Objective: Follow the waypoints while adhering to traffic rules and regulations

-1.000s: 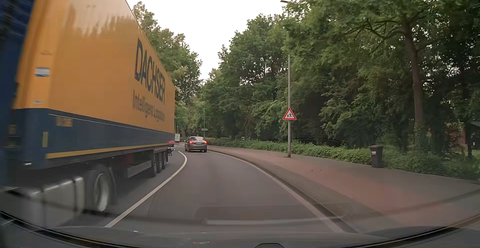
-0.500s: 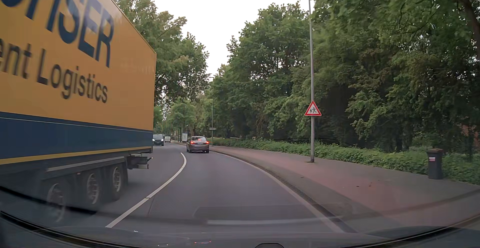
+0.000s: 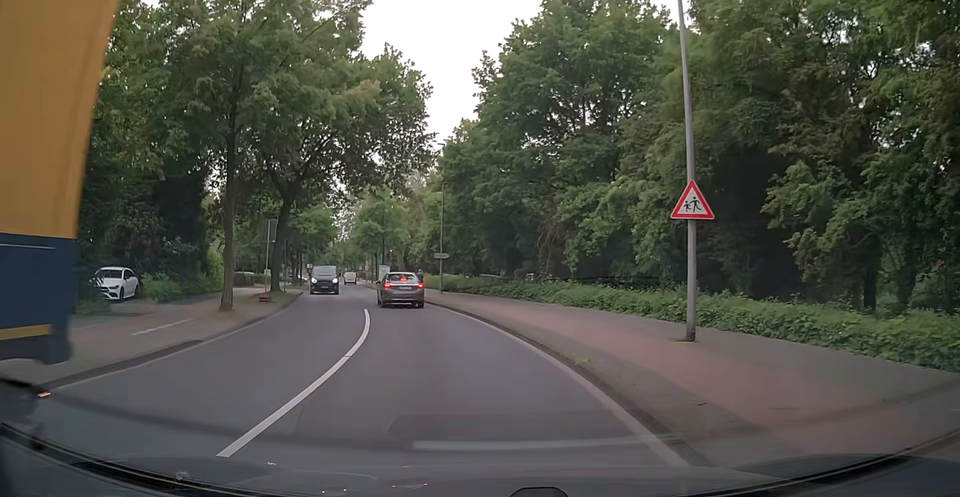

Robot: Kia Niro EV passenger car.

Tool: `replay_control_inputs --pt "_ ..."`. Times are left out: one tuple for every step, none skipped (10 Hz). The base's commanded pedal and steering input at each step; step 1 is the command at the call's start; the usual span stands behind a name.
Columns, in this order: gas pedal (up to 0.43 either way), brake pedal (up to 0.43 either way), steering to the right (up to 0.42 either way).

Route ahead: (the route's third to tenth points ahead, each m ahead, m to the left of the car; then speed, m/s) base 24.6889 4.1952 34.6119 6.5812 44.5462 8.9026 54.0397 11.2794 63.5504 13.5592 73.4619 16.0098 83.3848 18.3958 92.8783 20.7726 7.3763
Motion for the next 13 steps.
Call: replay_control_inputs --pt "0.11 0.0 -0.043" --pt "0.11 0.0 -0.043" --pt "0.11 0.0 -0.043" --pt "0.11 0.0 -0.043" --pt "0.11 0.0 -0.043" --pt "0.11 0.0 -0.044" --pt "0.11 0.0 -0.045" --pt "0.098 0.0 -0.046" --pt "0.098 0.0 -0.047" --pt "0.098 0.0 -0.048" --pt "0.087 0.0 -0.048" --pt "0.047 0.0 -0.048" --pt "0.02 0.0 -0.048"
